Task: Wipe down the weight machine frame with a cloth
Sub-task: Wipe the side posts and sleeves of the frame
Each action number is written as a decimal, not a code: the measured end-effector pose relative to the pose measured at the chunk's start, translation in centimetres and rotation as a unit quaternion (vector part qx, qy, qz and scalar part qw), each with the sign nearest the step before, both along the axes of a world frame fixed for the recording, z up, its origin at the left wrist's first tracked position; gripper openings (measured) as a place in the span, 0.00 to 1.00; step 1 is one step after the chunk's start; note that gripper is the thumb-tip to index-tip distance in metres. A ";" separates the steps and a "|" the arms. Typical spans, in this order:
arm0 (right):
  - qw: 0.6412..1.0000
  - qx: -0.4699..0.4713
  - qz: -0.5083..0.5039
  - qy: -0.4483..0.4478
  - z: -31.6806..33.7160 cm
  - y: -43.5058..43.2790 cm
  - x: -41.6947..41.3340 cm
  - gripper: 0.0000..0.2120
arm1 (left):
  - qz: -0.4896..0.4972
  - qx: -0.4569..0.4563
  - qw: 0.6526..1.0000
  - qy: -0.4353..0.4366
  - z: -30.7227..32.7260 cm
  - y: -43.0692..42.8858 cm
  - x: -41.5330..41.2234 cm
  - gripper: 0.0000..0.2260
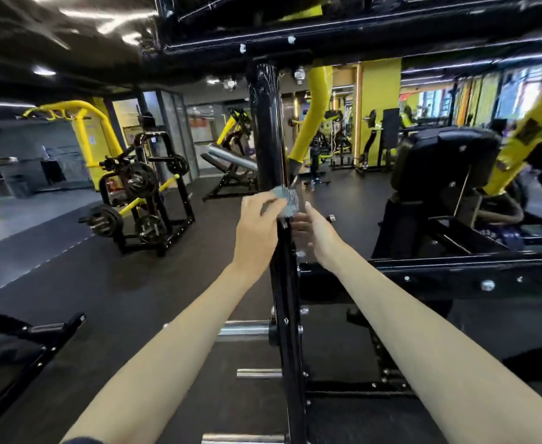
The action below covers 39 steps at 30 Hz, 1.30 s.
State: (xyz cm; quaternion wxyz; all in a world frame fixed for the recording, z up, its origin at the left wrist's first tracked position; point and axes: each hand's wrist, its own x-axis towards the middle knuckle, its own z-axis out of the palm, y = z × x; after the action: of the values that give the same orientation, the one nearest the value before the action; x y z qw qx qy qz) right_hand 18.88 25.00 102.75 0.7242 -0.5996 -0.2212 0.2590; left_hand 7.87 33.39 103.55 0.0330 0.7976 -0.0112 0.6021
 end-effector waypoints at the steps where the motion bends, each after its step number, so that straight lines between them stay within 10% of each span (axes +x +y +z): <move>1: 1.000 -0.001 -0.012 0.001 -0.1 -0.2 -0.2 0.19 | 0.008 0.034 0.999 0.009 -1.6 0.5 0.0 0.11; 9: 0.999 0.004 -0.021 -0.037 0.8 0.3 -0.6 0.18 | -0.002 0.088 0.996 -0.034 3.1 2.8 0.3 0.08; 15: 0.997 0.008 -0.023 -0.071 1.6 0.6 -1.1 0.20 | 0.012 0.221 0.971 0.091 -0.4 3.3 -1.2 0.09; 20: 0.998 0.009 -0.006 -0.068 2.4 0.7 0.1 0.17 | 0.038 0.125 0.991 -0.002 3.8 2.0 -0.2 0.07; 26: 0.997 -0.021 -0.003 -0.072 2.0 0.5 0.6 0.23 | 0.050 0.236 0.963 0.120 -1.7 1.7 -1.5 0.10; 31: 0.998 -0.013 0.006 -0.057 2.7 0.8 0.3 0.26 | 0.073 0.143 0.987 -0.013 4.9 1.3 -0.1 0.07; 39: 0.999 0.003 -0.004 -0.048 2.6 0.6 0.3 0.25 | 0.059 0.230 0.967 0.097 1.3 1.8 -1.3 0.08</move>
State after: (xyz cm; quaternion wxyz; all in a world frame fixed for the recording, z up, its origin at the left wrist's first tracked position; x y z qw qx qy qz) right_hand 19.16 25.59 105.37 0.7156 -0.6102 -0.2536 0.2263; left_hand 6.59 35.18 104.83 -0.1858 0.8375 -0.0990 0.5043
